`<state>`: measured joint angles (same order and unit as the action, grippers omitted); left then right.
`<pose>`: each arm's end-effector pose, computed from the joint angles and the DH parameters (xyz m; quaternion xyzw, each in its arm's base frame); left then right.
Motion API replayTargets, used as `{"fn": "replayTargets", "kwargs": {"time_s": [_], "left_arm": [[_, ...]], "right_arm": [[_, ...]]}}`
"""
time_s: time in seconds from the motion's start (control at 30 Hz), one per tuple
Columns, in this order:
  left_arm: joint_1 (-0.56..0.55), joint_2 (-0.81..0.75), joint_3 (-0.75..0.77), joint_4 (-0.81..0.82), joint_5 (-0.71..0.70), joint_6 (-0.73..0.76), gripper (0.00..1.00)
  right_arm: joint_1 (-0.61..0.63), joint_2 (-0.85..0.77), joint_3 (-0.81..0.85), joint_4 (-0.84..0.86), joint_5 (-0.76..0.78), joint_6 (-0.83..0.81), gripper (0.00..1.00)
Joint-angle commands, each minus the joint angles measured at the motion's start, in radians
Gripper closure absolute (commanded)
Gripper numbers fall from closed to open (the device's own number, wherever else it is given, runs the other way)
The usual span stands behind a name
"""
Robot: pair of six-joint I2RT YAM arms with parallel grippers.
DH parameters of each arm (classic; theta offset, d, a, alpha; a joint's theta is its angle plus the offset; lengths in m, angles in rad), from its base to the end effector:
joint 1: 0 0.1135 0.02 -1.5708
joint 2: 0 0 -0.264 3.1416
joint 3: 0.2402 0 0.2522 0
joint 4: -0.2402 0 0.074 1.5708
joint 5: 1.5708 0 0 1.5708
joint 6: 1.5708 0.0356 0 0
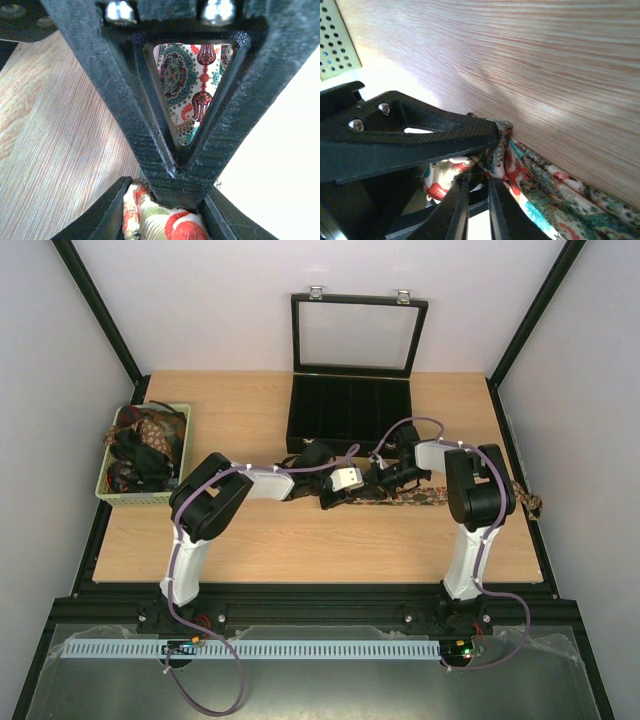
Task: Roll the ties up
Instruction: Roll the tie at the center of the board.
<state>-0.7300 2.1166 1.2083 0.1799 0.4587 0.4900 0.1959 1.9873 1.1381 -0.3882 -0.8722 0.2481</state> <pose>0.3129 -0.3012 0.1124 0.5853 0.6752 -0.2537 0.3704 0.3531 0.0979 0.1191 -0.0467 0.8954 0.4394 0.0550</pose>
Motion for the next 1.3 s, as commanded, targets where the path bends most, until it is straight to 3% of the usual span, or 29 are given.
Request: {"fn": "replayTargets", "kwargs": {"time_s": [0.0,0.1,0.27,0.4,0.57,0.9,1.13,1.27], "left_arm": [[0.001,0.060,-0.028,-0.156,-0.077,0.004,0.66],[0.003,0.061,-0.025,-0.157,-0.073,0.002,0.66],[0.005,0.062,-0.027,-0.155,-0.064,0.001,0.66],[0.006,0.055,-0.037,-0.158,-0.055,0.008,0.66],[0.006,0.049,-0.046,-0.155,-0.048,0.008,0.66],[0.047,0.015,-0.032,-0.103,0.032,-0.087,0.54],[0.093,-0.097,-0.105,-0.027,0.081,-0.111,0.36],[0.128,-0.151,-0.168,-0.018,0.081,-0.119,0.32]], "right_arm": [[0.017,0.053,0.001,-0.033,0.068,-0.014,0.91],[0.007,0.056,-0.012,-0.036,0.083,-0.024,0.98],[-0.024,0.053,-0.033,-0.024,0.028,-0.032,0.98],[-0.033,0.004,-0.064,0.032,-0.051,-0.023,0.80],[-0.032,-0.024,-0.089,0.077,-0.052,0.011,0.67],[-0.027,0.066,-0.095,0.026,0.054,-0.075,0.84],[-0.028,0.074,-0.108,0.028,0.089,-0.095,0.87],[-0.027,0.076,-0.107,0.023,0.087,-0.103,0.87]]}}
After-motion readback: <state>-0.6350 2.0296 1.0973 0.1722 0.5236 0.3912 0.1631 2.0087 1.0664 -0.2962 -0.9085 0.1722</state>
